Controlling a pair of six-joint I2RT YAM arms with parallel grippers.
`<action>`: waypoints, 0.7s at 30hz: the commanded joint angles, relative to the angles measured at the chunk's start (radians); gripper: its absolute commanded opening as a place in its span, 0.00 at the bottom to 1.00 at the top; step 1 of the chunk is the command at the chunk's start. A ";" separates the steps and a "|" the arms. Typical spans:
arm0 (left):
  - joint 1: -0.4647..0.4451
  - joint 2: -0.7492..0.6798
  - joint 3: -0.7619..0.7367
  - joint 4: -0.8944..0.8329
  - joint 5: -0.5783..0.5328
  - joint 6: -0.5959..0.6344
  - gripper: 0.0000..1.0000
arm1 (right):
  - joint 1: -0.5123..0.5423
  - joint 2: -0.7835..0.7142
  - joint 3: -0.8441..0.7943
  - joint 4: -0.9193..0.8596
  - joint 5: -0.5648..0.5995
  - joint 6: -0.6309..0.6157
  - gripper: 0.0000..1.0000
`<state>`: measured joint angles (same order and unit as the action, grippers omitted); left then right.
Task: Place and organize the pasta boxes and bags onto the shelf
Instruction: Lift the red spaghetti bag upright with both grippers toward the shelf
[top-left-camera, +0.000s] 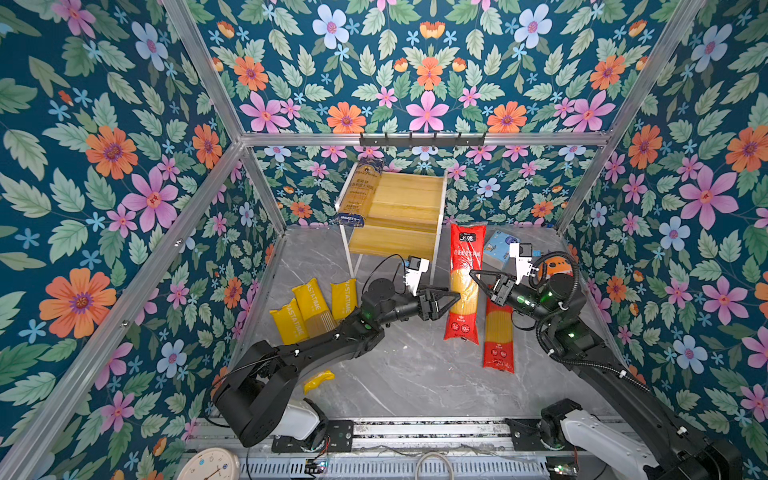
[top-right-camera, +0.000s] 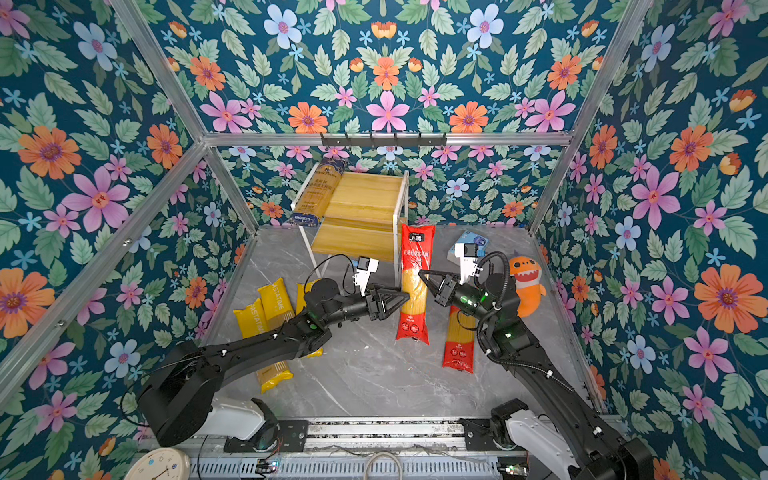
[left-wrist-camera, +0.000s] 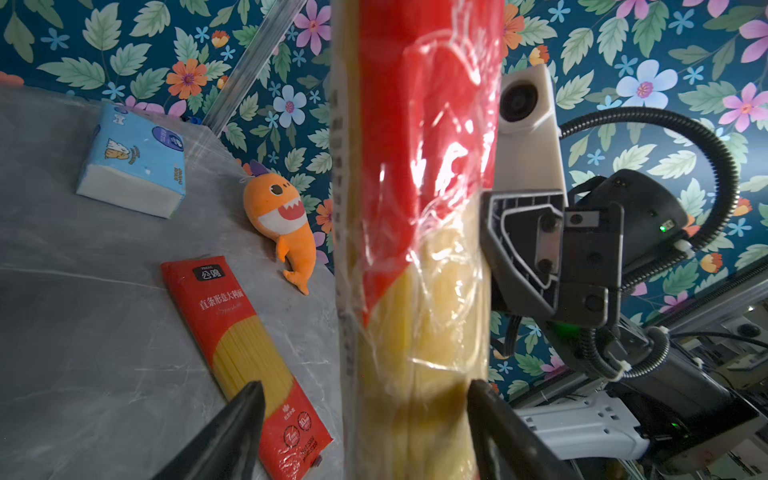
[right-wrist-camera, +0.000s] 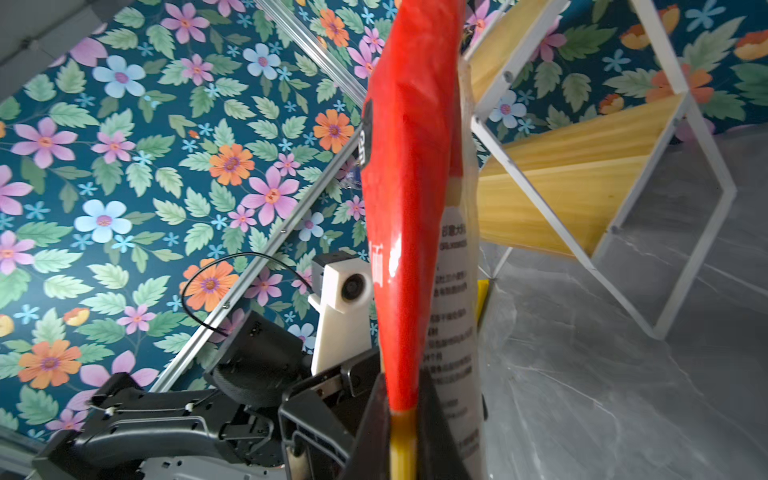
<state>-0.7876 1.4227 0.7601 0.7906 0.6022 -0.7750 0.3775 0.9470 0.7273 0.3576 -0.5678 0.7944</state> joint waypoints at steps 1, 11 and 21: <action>-0.015 0.010 0.021 0.041 0.038 0.024 0.76 | 0.014 0.031 0.031 0.230 -0.039 0.075 0.00; -0.013 -0.009 0.031 0.082 0.075 0.029 0.32 | 0.018 0.088 0.074 0.201 -0.119 0.096 0.08; 0.010 -0.080 0.087 -0.089 0.141 0.144 0.18 | -0.086 0.113 0.161 -0.249 -0.356 -0.152 0.66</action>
<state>-0.7830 1.3624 0.8215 0.6594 0.6964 -0.7036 0.2974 1.0435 0.8581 0.2543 -0.7986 0.7555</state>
